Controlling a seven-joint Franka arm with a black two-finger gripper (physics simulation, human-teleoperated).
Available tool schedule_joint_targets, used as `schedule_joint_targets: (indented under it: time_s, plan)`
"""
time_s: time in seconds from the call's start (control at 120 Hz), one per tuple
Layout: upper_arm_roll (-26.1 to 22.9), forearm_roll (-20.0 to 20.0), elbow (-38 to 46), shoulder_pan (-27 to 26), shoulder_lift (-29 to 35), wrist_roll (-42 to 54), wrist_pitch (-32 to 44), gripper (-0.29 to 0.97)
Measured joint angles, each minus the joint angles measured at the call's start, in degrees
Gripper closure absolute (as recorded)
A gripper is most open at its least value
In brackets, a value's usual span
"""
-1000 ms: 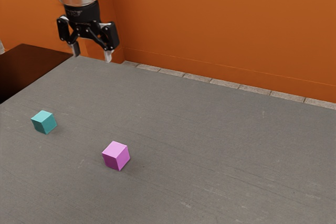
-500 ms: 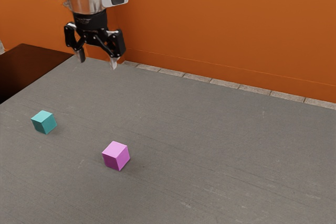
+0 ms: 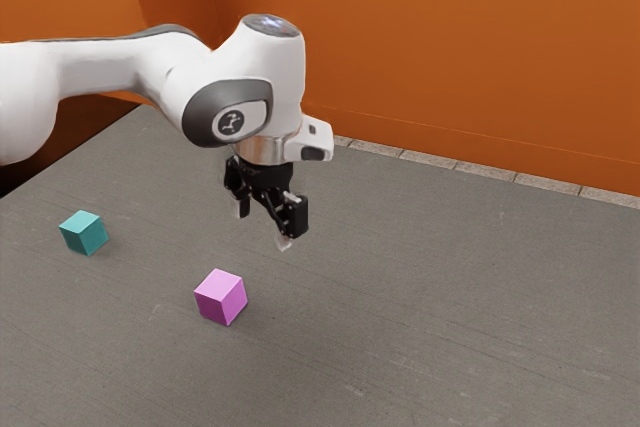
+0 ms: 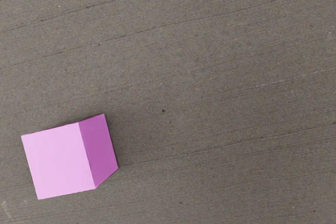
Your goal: Pick up the blue block with one arm, and put the blue block on the pink block with one arm
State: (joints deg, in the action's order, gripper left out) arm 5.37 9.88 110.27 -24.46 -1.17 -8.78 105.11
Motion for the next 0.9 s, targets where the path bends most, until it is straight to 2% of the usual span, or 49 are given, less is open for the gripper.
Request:
schedule_joint_targets:
  time_s: [0.05, 0.117, 0.15, 0.267, 0.308, 0.458, 0.6, 0.708, 0.9]
  plan:
    - [3.5, 0.2, 0.4, -2.5, -1.1, 0.9, 2.4, 0.00]
    - [8.8, -3.5, 0.4, -2.0, -2.0, 2.0, 5.2, 0.00]
    - [11.2, -6.0, 0.4, 1.0, -2.2, 2.8, 6.6, 0.00]
    - [16.2, -12.6, 0.1, 16.8, -2.7, 6.0, 9.9, 0.00]
    - [17.3, -13.9, -0.4, 19.7, -3.7, 7.7, 10.7, 0.00]
    - [21.0, -16.1, -3.6, 14.6, -9.0, 15.1, 12.3, 0.00]
    - [23.6, -16.9, -7.7, 14.4, -14.8, 21.5, 12.7, 0.00]
    - [25.1, -17.8, -10.9, 15.6, -18.5, 25.8, 12.2, 0.00]
    - [25.4, -22.0, -16.9, 21.3, -24.2, 32.1, 9.0, 0.00]
